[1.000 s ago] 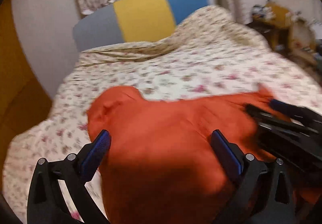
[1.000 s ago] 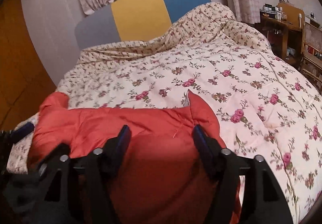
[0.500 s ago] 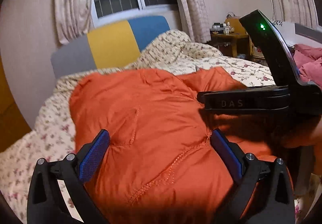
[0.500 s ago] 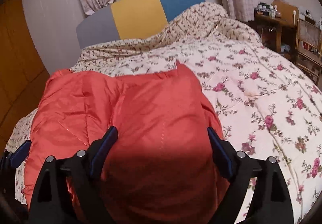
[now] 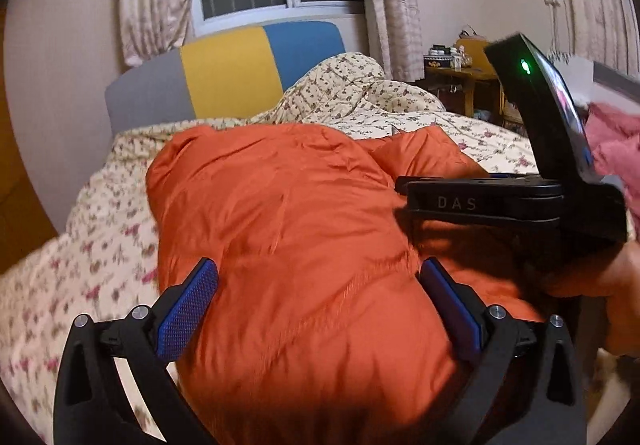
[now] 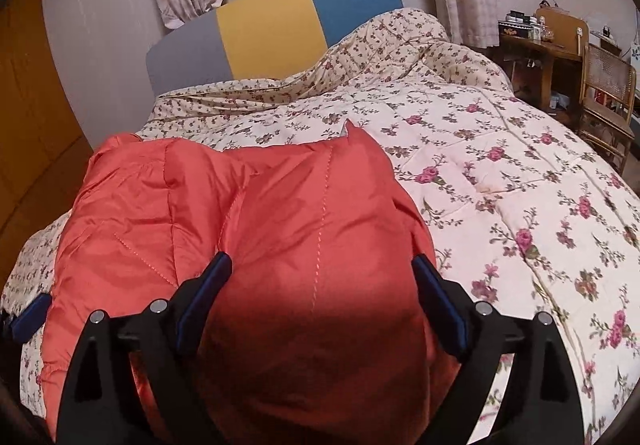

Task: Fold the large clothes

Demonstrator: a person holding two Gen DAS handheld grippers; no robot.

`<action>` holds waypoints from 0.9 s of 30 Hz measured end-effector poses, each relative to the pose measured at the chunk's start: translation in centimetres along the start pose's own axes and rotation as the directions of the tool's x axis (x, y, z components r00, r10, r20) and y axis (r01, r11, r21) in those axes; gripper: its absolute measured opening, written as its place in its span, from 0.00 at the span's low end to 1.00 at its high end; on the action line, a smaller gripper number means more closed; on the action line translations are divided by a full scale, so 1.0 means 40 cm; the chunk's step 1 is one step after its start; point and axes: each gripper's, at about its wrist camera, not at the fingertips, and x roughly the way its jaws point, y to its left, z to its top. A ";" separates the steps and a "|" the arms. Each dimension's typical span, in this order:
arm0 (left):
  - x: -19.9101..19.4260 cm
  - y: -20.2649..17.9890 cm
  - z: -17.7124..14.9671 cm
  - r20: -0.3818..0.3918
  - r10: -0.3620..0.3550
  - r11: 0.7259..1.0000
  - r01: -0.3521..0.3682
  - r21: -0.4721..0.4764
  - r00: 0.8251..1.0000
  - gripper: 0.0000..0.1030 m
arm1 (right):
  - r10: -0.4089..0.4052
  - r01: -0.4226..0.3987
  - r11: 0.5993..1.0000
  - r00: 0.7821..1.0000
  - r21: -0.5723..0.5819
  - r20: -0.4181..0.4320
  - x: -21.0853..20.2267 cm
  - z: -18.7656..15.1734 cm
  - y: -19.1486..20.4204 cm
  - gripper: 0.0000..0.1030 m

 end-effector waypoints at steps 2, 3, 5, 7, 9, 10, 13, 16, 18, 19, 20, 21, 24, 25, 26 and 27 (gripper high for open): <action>-0.022 0.020 -0.009 -0.013 -0.023 0.998 0.022 -0.053 1.000 0.97 | 0.015 -0.015 1.000 1.000 0.027 -0.005 -0.015 -0.005 -0.008 0.93; -0.029 0.028 -0.010 -0.019 -0.034 0.997 0.032 -0.070 0.999 0.97 | 0.028 -0.027 0.999 1.000 0.047 -0.009 -0.026 -0.009 -0.014 0.93; -0.043 0.045 -0.015 -0.030 -0.054 0.993 0.051 -0.108 0.998 0.97 | 0.040 -0.039 0.997 0.999 0.064 -0.015 -0.044 -0.014 -0.021 0.95; -0.058 0.061 -0.018 -0.040 -0.070 0.988 0.064 -0.141 0.997 0.97 | 0.051 -0.049 0.996 0.998 0.071 -0.022 -0.067 -0.017 -0.024 0.96; -0.076 0.076 -0.017 -0.038 -0.070 0.984 0.063 -0.167 0.997 0.97 | 0.069 -0.067 0.995 0.997 0.073 -0.028 -0.092 -0.018 -0.028 0.96; -0.085 0.082 -0.017 -0.034 -0.065 0.983 0.058 -0.173 0.997 0.97 | 0.085 -0.082 0.994 0.996 0.079 -0.035 -0.104 -0.019 -0.034 0.98; -0.110 0.104 -0.019 -0.019 -0.041 0.983 0.037 -0.180 0.999 0.97 | 0.115 -0.108 0.989 0.991 0.100 -0.064 -0.131 -0.026 -0.058 0.98; -0.120 0.141 -0.028 -0.030 -0.018 0.977 0.011 -0.214 0.999 0.97 | 0.142 -0.129 0.981 0.986 0.143 -0.083 -0.156 -0.043 -0.094 0.98; -0.115 0.173 -0.038 -0.066 -0.016 0.963 -0.003 -0.271 0.998 0.97 | 0.174 -0.155 0.975 0.978 0.162 -0.112 -0.161 -0.053 -0.108 0.98; -0.109 0.189 -0.045 -0.082 -0.028 0.952 0.002 -0.306 0.996 0.97 | 0.184 -0.163 0.974 0.974 0.158 -0.129 -0.159 -0.057 -0.109 0.98; -0.106 0.205 -0.049 -0.094 -0.047 0.941 0.012 -0.339 0.995 0.97 | 0.190 -0.168 0.974 0.971 0.152 -0.143 -0.154 -0.060 -0.108 0.98; -0.098 0.223 -0.056 -0.105 -0.080 0.921 0.034 -0.387 0.991 0.97 | 0.195 -0.172 0.974 0.969 0.147 -0.154 -0.149 -0.063 -0.106 0.98; -0.076 0.246 -0.069 -0.128 -0.168 0.877 0.089 -0.472 0.978 0.97 | 0.224 -0.195 0.966 0.960 0.172 -0.170 -0.129 -0.067 -0.107 0.98; -0.068 0.248 -0.072 -0.134 -0.192 0.867 0.104 -0.487 0.972 0.97 | 0.235 -0.203 0.962 0.956 0.185 -0.174 -0.122 -0.067 -0.108 0.98; -0.064 0.249 -0.074 -0.132 -0.209 0.860 0.118 -0.496 0.969 0.97 | 0.251 -0.215 0.956 0.951 0.200 -0.178 -0.114 -0.067 -0.108 0.98; -0.062 0.251 -0.074 -0.129 -0.218 0.857 0.127 -0.500 0.967 0.97 | 0.270 -0.229 0.950 0.945 0.213 -0.184 -0.105 -0.066 -0.107 0.98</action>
